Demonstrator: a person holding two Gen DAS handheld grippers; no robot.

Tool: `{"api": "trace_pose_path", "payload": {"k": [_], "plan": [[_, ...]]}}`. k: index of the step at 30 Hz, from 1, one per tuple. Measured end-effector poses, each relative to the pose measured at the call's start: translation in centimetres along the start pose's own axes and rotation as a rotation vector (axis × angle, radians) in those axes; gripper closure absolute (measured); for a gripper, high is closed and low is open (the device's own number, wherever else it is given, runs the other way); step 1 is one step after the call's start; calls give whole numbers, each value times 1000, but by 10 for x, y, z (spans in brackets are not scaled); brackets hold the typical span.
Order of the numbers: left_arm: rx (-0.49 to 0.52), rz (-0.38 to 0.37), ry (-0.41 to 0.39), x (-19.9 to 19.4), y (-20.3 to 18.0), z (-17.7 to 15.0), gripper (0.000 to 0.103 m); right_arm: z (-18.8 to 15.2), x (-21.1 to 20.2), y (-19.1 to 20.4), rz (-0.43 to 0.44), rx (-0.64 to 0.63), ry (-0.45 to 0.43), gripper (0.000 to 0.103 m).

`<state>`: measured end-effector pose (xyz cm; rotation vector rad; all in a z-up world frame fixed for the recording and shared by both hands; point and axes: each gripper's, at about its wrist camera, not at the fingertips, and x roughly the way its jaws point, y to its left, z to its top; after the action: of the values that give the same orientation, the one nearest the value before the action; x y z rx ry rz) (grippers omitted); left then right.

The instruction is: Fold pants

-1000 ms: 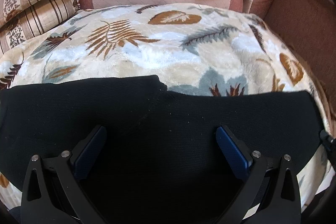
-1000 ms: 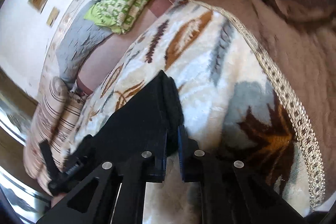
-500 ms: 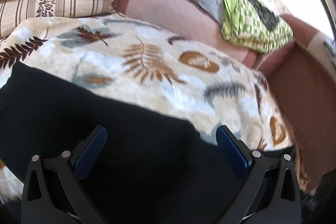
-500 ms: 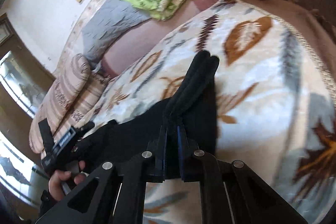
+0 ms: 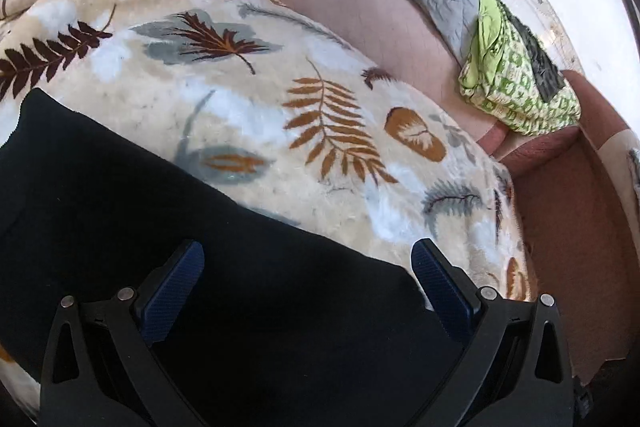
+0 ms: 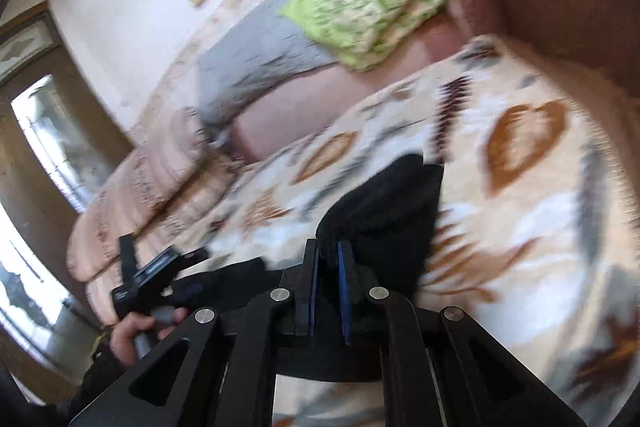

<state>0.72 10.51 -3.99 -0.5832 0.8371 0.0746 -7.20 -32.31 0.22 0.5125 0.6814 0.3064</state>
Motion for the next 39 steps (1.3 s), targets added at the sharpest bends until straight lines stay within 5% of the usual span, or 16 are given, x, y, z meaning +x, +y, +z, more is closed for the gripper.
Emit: {"api": "trace_pose_path", "payload": {"k": [5,8,17,28,39], "plan": [[8,-12,-15,-2,-3,-2,0,-9,-5,-71,-70,282,41,95],[19,-19,-21,-4,-5,-3,0,-14,-14,-81,-49,317,36,95],[2,-46,-24,-6,-3,-2,0,-3,-22,-18,68,72,-24,95],[-67,-82,-67,-14,9,2,0,-32,21,70,181,-212,85,95],[-143,-98,-103,-20,23,5,0,-57,72,123,283,-277,189,95]]}}
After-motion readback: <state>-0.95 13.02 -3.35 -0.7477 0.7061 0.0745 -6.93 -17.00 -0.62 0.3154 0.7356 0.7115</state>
